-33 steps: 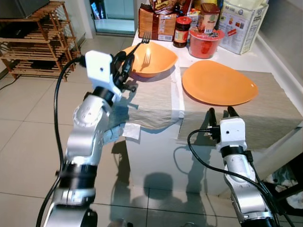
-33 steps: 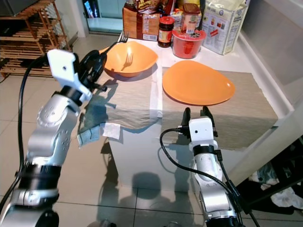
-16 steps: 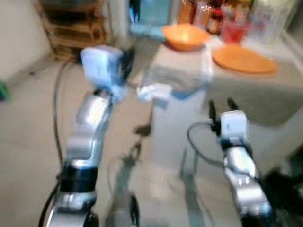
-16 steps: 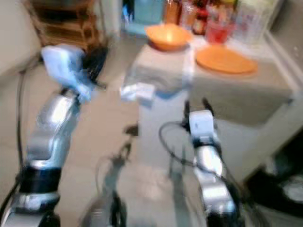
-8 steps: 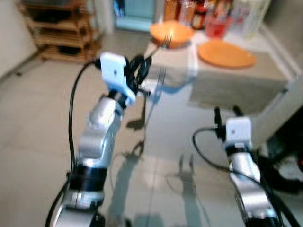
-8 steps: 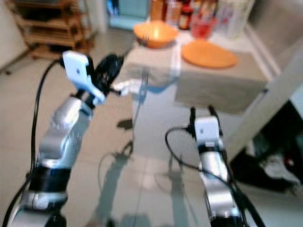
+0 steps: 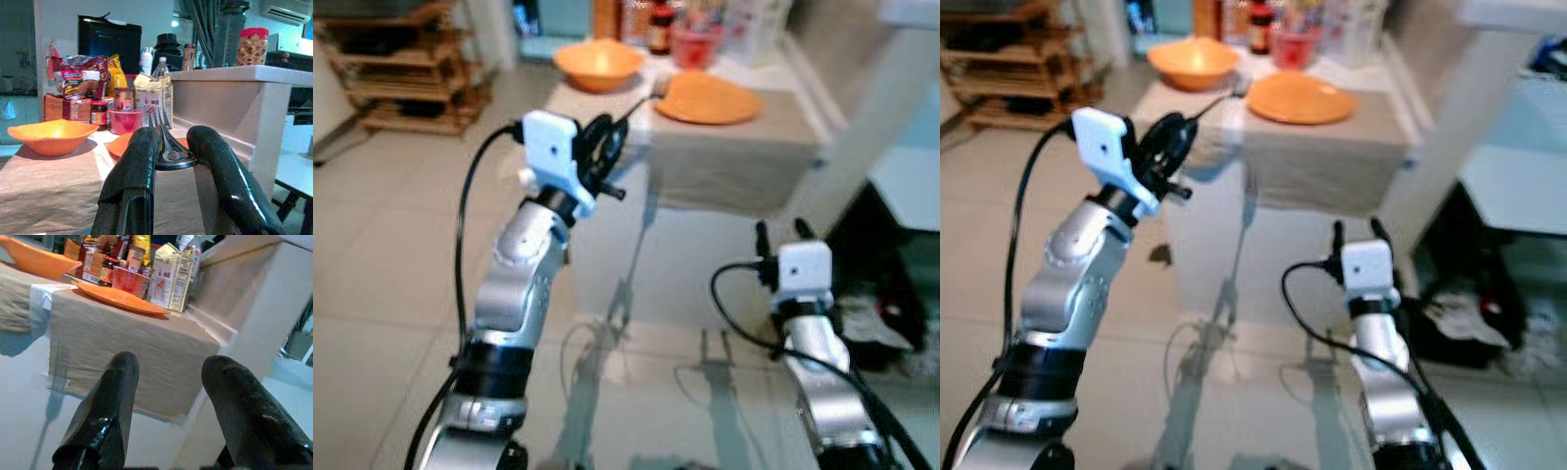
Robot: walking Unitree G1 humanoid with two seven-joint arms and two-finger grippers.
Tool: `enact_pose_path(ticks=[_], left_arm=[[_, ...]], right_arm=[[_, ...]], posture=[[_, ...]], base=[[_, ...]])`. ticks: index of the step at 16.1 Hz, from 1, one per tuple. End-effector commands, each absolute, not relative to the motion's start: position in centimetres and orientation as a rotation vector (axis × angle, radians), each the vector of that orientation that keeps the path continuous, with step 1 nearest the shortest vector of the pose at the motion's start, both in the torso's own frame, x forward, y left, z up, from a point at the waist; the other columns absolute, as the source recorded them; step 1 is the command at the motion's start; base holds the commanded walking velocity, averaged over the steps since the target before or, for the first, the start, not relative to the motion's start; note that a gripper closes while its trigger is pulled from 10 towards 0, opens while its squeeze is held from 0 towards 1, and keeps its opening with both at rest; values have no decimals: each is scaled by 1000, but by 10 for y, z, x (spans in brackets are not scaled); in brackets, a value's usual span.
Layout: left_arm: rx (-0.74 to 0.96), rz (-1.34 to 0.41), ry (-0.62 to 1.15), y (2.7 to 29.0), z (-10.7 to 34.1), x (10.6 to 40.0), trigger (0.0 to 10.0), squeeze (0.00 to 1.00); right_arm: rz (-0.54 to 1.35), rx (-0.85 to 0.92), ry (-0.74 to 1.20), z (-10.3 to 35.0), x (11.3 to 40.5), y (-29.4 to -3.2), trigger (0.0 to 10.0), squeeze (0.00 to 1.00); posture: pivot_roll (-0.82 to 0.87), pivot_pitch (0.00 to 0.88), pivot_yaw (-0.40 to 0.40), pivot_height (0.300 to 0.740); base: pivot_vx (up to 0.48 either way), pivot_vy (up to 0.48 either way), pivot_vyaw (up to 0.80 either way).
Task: Setting the table
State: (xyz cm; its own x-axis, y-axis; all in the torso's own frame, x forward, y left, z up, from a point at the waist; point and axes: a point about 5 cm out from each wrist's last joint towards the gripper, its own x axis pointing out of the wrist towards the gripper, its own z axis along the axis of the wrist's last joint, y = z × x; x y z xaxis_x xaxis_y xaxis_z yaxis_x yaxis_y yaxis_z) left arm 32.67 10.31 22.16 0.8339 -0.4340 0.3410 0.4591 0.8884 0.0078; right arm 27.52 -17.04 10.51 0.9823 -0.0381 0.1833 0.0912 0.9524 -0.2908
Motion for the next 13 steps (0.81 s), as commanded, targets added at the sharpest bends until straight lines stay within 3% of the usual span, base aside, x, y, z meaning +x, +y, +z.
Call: enact_pose_path(ticks=[1, 13], left_arm=[[-70, -466, -372, 106, 227, 326, 0, 0], [-59, -438, -313, 107, 214, 330, 0, 0]], right_arm=[[-51, -293, -192, 109, 276, -167, 10000, 0], [-62, -285, -181, 107, 276, -167, 10000, 0]], posture=[[35, 0, -20, 722], [24, 0, -6, 722]], base=[[0, -480, 0], [0, -448, 0]])
